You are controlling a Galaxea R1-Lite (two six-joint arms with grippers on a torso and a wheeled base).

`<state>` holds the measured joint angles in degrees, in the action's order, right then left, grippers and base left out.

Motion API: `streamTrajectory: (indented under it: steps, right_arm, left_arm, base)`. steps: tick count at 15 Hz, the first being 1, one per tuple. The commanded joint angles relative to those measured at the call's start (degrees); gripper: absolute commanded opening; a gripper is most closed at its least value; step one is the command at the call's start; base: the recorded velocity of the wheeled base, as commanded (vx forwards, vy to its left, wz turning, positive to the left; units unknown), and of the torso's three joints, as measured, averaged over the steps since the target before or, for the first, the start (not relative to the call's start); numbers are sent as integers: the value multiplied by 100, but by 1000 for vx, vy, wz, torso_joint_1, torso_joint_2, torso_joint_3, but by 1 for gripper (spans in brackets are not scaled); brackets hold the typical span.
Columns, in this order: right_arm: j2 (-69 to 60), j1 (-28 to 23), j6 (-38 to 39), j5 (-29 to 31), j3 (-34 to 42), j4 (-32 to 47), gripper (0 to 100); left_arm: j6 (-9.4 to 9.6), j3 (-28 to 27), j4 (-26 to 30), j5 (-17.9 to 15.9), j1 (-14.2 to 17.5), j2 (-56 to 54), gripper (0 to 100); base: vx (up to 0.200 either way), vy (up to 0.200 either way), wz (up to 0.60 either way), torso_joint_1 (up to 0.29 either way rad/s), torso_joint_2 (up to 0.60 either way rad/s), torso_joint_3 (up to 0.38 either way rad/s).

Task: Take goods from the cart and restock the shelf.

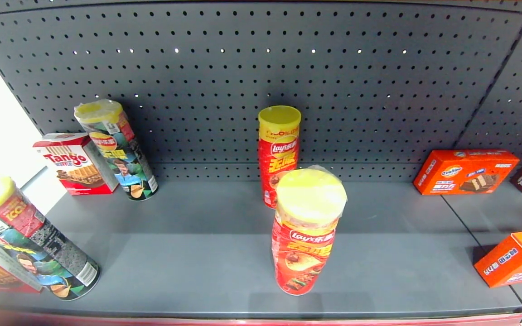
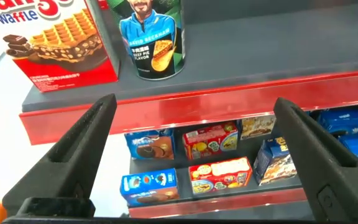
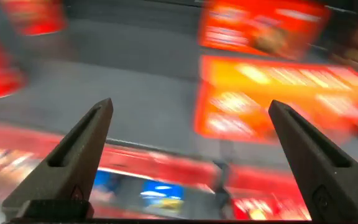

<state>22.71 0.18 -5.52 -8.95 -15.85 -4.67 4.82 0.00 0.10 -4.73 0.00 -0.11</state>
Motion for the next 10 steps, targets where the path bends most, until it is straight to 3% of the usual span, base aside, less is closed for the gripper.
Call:
streamTrajectory:
  steps: [1, 3, 7, 10]
  right_arm:
    - [1904, 1590, -283, -248, -903, -104, 100]
    - [2730, 2355, -283, -221, -1439, -104, 100]
    - [4004, 3040, -283, -204, -1817, -377, 100]
    - [4400, 3225, -283, -63, -1817, -535, 100]
  left_arm:
    - [2, 0, -1, -2, 9, 11, 100]
    - [-7, 0, -1, -19, 0, 11, 100]
    - [-7, 0, -1, -177, 9, 11, 100]
    - [-7, 0, -1, -177, 0, 11, 100]
  base:
    - [0, 0, 0, 0, 0, 0]
    - [0, 0, 0, 0, 0, 0]
    - [0, 0, 0, 0, 0, 0]
    - [0, 0, 0, 0, 0, 0]
